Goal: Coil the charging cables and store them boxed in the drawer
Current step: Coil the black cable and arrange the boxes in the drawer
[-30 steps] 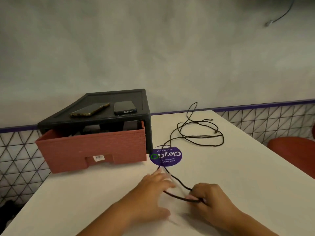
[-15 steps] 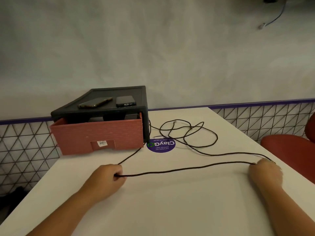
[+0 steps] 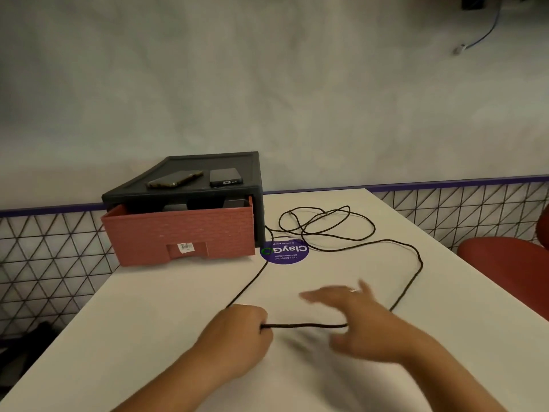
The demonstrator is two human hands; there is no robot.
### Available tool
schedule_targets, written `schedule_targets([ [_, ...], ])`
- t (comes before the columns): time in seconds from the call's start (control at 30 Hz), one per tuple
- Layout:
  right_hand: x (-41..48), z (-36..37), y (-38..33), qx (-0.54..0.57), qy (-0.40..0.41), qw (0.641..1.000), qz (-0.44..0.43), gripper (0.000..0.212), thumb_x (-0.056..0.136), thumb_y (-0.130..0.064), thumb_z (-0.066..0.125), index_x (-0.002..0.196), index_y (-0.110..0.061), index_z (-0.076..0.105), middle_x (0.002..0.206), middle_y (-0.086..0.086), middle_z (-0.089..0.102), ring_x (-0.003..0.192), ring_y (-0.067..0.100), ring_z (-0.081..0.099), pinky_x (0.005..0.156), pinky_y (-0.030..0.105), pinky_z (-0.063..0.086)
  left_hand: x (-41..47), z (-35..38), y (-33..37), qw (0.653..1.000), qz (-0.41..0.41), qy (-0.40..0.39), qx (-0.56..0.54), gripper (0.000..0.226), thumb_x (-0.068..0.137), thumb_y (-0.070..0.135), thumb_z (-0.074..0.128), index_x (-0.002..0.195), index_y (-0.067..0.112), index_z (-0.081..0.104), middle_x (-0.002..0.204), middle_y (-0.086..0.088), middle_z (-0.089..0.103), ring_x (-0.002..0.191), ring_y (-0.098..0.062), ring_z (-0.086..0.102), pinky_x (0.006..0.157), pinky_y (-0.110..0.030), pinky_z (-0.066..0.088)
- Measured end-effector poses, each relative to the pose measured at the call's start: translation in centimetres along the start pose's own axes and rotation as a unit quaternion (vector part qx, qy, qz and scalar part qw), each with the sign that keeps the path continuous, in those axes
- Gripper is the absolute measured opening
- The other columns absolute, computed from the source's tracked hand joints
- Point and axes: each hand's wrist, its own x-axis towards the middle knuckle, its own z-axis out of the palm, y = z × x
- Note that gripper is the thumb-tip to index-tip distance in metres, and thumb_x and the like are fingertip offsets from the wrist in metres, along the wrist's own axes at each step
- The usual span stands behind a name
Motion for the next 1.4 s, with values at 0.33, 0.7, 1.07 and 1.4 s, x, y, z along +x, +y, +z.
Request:
schedule_targets([
  [0.33,1.0,0.8,6.7,-0.053,0.191,0.98,-0.013,0.029,0.087,-0.034,0.045,0.087,-0.017,0.069,0.085,-0.003,0.07,0.081,0.023,0.064,0.067,0.023,0.036,0.9,-1.0,-2.3,0.993,0.047,0.006,-0.112,0.042,0.087,0.027,0.055,0.054,0.015,0.032,0.051,0.009,0.043,0.048,-0.007,0.036,0.05,-0.023,0.025],
  [0.7,1.4,0.6,12.0,-0.043,0.193,0.961,0.194,0.032,0.092,-0.015,0.051,0.121,-0.025,0.062,0.128,-0.001,0.055,0.115,0.019,0.054,0.095,0.026,0.037,0.1,-0.8,-4.8,0.982,0.04,-0.008,-0.187,0.04,0.096,0.034,0.046,0.06,0.017,0.038,0.054,0.012,0.038,0.053,-0.004,0.033,0.056,-0.022,0.029],
  [1.07,3.2,1.0,4.3,-0.027,0.108,0.993,-0.039,0.014,0.092,-0.02,0.056,0.09,-0.013,0.068,0.09,0.0,0.069,0.088,0.017,0.057,0.067,0.017,0.032,0.1,-1.2,-3.3,0.983,0.081,-0.036,-0.16,0.039,0.096,0.034,0.047,0.062,0.017,0.039,0.054,0.011,0.039,0.053,-0.005,0.033,0.054,-0.022,0.027],
  [1.4,2.2,1.1,13.0,-0.201,0.196,0.911,0.301,0.027,0.097,-0.035,0.04,0.108,-0.032,0.064,0.11,0.0,0.054,0.108,0.026,0.044,0.085,0.034,0.036,-1.0,-1.0,-7.3,0.984,0.011,-0.008,-0.18,0.038,0.096,0.032,0.046,0.062,0.017,0.038,0.052,0.011,0.036,0.052,-0.004,0.03,0.052,-0.018,0.027],
])
